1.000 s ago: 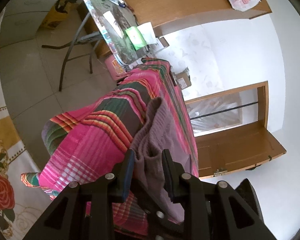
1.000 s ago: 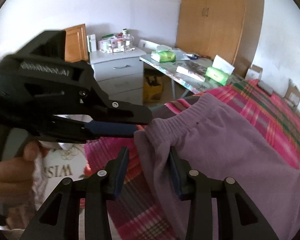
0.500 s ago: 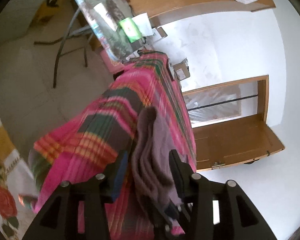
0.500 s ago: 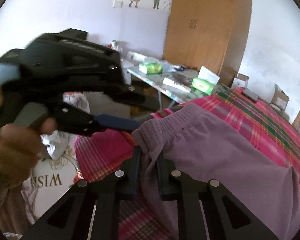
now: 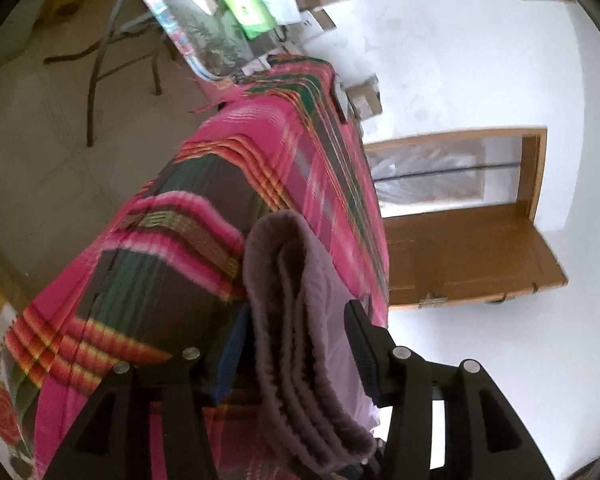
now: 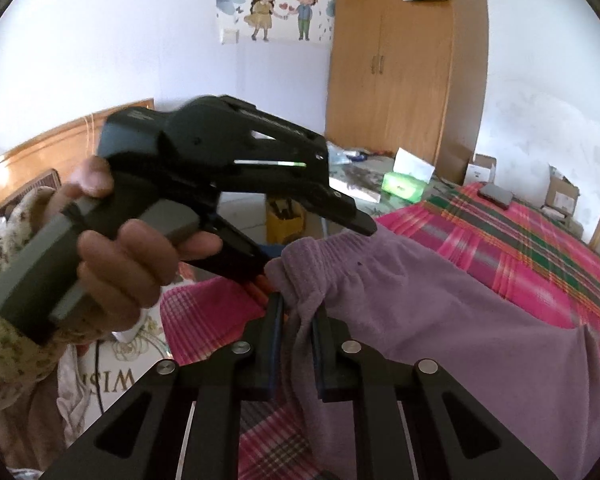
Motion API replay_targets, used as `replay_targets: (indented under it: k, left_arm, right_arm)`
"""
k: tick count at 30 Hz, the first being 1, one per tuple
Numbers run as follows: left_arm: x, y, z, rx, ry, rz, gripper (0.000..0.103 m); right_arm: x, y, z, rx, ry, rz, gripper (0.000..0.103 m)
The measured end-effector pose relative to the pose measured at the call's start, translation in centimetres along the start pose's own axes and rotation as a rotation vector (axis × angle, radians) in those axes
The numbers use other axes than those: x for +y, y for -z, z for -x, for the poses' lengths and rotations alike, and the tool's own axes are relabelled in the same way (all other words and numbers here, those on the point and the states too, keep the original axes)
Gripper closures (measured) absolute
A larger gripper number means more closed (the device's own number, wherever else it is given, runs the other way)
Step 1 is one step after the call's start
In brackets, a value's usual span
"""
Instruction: Fold clothes
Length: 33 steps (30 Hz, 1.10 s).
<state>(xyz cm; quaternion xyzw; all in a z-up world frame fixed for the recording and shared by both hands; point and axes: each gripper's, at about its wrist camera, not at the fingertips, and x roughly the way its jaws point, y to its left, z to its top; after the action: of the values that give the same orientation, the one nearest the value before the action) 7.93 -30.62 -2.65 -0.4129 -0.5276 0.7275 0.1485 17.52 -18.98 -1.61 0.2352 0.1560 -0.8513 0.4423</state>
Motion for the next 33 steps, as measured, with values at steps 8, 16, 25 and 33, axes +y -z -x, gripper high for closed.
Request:
replay_targets:
  k: [8,16,25,33]
  left_arm:
    - [-1.3,-1.6,-2.7,0.068,-0.056,-0.026,0.057]
    - [-1.2,-2.3,-2.4,0.030,-0.103,-0.031,0.092]
    - [0.1,-2.9,-2.3,0.012,-0.132,-0.030,0.094]
    - [0.1,-2.8,-2.2,0.006,-0.136,-0.024,0.094]
  right_arm:
    - [-0.3,0.1,0.7,-0.022,-0.015,-0.006,0.090]
    - [-0.6,0.1,-0.3,0.022,-0.008,-0.013,0.090]
    - [1.5,-0.3,-3.6,0.116,0.014,0.086,0.092]
    - [0.7,-0.2,-4.5,0.128,0.004,0.054,0.091]
